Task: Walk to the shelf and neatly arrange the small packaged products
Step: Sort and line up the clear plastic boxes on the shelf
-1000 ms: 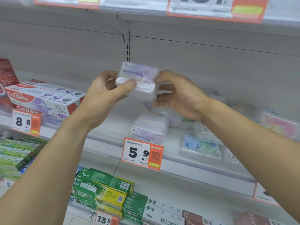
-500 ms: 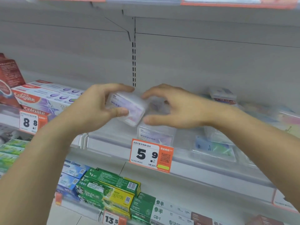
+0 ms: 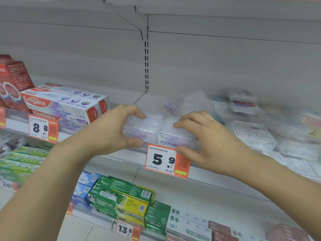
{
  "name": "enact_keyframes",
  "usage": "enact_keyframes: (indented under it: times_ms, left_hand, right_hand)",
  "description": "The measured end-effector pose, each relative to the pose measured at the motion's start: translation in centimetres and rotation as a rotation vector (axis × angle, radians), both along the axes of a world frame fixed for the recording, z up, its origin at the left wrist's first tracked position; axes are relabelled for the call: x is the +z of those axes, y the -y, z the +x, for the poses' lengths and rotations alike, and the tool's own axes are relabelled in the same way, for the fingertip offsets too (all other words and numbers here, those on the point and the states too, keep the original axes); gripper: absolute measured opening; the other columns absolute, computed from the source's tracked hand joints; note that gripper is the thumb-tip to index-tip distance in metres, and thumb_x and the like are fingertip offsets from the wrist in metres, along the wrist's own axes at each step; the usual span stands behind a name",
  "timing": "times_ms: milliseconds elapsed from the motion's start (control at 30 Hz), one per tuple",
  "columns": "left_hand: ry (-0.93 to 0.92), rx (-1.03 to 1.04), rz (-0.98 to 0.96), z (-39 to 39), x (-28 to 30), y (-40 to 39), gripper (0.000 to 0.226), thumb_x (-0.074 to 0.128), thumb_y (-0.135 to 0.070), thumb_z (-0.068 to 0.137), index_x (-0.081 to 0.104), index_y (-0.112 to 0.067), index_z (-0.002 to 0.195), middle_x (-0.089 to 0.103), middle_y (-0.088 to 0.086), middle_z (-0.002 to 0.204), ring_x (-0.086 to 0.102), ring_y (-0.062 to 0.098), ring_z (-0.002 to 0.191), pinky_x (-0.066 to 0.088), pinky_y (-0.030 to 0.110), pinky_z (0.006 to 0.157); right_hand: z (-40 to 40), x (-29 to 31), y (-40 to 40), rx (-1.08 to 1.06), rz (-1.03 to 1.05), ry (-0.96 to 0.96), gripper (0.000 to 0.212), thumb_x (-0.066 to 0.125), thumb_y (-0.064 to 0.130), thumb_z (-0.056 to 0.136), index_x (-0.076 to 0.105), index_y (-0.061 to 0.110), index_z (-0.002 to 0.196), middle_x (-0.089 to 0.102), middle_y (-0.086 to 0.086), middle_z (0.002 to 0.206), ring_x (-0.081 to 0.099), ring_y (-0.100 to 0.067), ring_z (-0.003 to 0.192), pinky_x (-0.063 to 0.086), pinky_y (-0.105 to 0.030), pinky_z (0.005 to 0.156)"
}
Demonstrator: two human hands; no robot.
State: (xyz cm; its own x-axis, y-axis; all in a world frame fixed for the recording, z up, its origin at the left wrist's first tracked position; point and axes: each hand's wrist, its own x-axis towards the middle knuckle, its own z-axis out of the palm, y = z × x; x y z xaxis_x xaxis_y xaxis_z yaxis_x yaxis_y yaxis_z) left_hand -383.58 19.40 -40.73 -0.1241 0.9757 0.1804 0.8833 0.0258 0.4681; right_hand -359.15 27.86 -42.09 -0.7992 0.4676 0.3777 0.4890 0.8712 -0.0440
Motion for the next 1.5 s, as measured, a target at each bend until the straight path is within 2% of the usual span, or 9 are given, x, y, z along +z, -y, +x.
enact_keyframes:
  times_ms: [267,433,500,700,900,1067,1300,1400,1500]
  left_hand:
    - [0.114,-0.049,0.005,-0.2,0.8,0.3,0.061,0.073,-0.048,0.076,0.046,-0.047,0.131,0.050,-0.015,0.137,0.050,0.006,0.123,0.044,0.037,0.104]
    - [0.075,-0.069,0.212,4.7,1.6,-1.7,0.039,0.053,-0.055,0.090,0.060,-0.033,0.122,0.057,-0.012,0.128,0.058,0.003,0.102,0.038,0.025,0.097]
    - [-0.060,-0.118,0.140,5.9,1.3,-2.7,0.049,0.050,-0.061,0.086,0.061,-0.031,0.124,0.059,-0.006,0.129,0.056,0.013,0.115,0.038,0.027,0.101]
    - [-0.076,-0.091,-0.065,6.2,2.0,-3.5,0.045,0.061,-0.051,0.086,0.058,-0.032,0.127,0.056,-0.005,0.132,0.051,0.014,0.120,0.036,0.021,0.091]
    - [0.173,0.077,0.160,5.7,2.7,-6.5,0.056,0.062,-0.043,0.089,0.045,-0.019,0.137,0.053,0.003,0.135,0.050,0.019,0.124,0.033,0.021,0.089]
    - [0.343,-0.038,0.196,5.3,2.3,-8.1,0.069,0.061,-0.045,0.089,0.030,-0.030,0.148,0.041,0.001,0.148,0.042,0.017,0.134,0.035,0.024,0.098]
    - [0.065,0.023,-0.115,4.1,1.8,-8.0,0.041,0.054,-0.050,0.092,0.057,-0.034,0.130,0.056,-0.005,0.132,0.054,0.017,0.120,0.035,0.022,0.089]
    - [0.077,0.010,-0.104,4.3,1.2,-7.8,0.043,0.053,-0.049,0.092,0.056,-0.033,0.132,0.061,-0.004,0.126,0.057,0.016,0.112,0.041,0.024,0.093]
    - [0.086,-0.001,-0.086,4.1,0.8,-7.6,0.041,0.051,-0.046,0.094,0.057,-0.034,0.132,0.064,-0.007,0.125,0.058,0.014,0.115,0.044,0.029,0.101]
  right_hand:
    - [0.7,4.4,-2.2,-0.150,-0.115,-0.237,0.059,0.063,0.055,0.078,0.057,0.026,0.129,0.052,-0.003,0.124,0.051,-0.017,0.116,0.035,-0.022,0.095]
    - [0.3,5.9,-5.8,-0.353,-0.463,0.042,0.080,0.067,0.063,0.079,0.029,0.045,0.147,0.039,-0.001,0.146,0.045,-0.022,0.132,0.037,-0.032,0.107]
    - [0.2,5.7,-6.6,-0.299,-0.512,0.077,0.078,0.061,0.069,0.079,0.026,0.050,0.146,0.043,0.001,0.145,0.047,-0.020,0.131,0.038,-0.034,0.108]
    - [0.0,6.4,-7.6,-0.234,-0.605,0.137,0.081,0.069,0.058,0.082,0.025,0.046,0.148,0.042,0.007,0.137,0.043,-0.013,0.128,0.034,-0.025,0.097]
    - [-1.2,6.2,-8.9,-0.255,-0.757,-0.045,0.089,0.085,0.044,0.071,0.036,0.037,0.144,0.050,0.000,0.127,0.059,-0.012,0.105,0.047,-0.021,0.077]
    - [-2.1,6.2,-10.0,-0.193,-0.802,-0.257,0.059,0.083,0.051,0.068,0.063,0.029,0.120,0.059,0.002,0.111,0.059,-0.009,0.093,0.052,-0.025,0.074]
    - [-2.4,6.4,-10.5,-0.190,-0.765,0.151,0.045,0.076,0.042,0.082,0.067,0.024,0.123,0.064,0.005,0.119,0.062,-0.010,0.107,0.056,-0.030,0.090]
    - [-3.4,7.5,-11.9,-0.224,-0.631,0.031,0.028,0.074,0.036,0.085,0.074,0.019,0.108,0.072,0.001,0.113,0.061,-0.008,0.091,0.049,-0.020,0.073]
    - [-5.4,7.1,-13.7,-0.344,-0.486,-0.065,0.049,0.070,0.046,0.086,0.060,0.023,0.127,0.058,0.000,0.133,0.056,-0.015,0.115,0.040,-0.023,0.086]
